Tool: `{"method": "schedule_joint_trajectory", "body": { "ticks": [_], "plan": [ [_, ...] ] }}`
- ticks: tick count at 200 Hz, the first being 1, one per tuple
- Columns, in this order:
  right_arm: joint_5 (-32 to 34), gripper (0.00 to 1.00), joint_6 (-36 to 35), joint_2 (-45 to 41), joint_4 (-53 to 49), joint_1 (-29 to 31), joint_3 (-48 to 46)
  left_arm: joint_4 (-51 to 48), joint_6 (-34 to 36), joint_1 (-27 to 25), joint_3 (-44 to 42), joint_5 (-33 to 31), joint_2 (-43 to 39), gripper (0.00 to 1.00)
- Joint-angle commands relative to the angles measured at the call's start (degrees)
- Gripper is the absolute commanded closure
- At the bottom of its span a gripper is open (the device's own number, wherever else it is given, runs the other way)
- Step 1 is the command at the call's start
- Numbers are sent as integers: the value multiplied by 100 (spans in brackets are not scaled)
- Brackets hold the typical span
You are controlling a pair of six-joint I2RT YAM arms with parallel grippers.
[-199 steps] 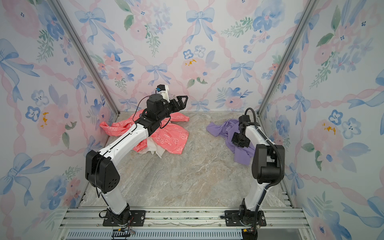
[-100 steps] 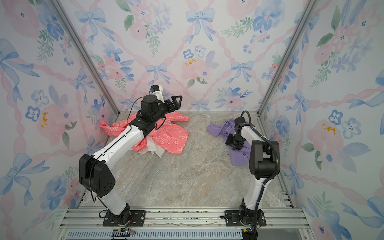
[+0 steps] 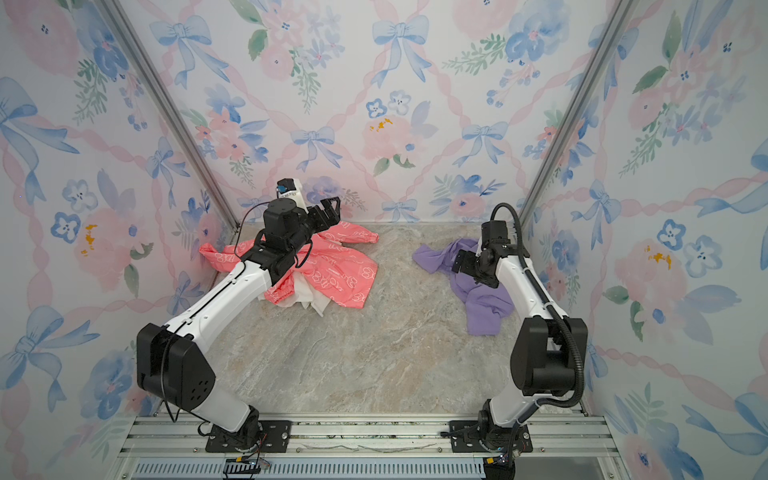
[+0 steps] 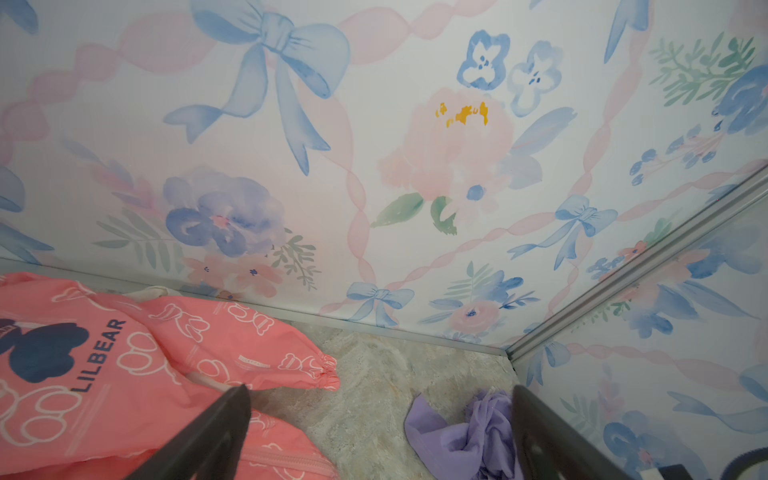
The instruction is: Pick out a specific cloth from the pile
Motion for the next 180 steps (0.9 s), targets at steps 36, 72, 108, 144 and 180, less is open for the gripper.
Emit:
{"method": "schedule_joint_trajectory", "body": {
  "ticks": [36,72,108,144,180],
  "plan": [
    [896,3,-614,-1484,2842,56,-1419,548,1209,253,-1594,-1626,-1072,2],
    [1163,3,-1024,-1998,4536,6,-2752,2191,1777,411,-3472,-2381,-1867,2],
    [1146,3,-1034,-1981,5198,-65,-3548,2777,1994,648,-4615,-2550,-2010,2],
    [1367,3,-997,-1666,6367,-78,-4357,3780,2068,779,-5582,-2732,-1836,2],
    [1511,3,-1304,-1287,6833,-38,-4499,4695,2241,837,-6072,-2752,-1495,2]
  ]
}}
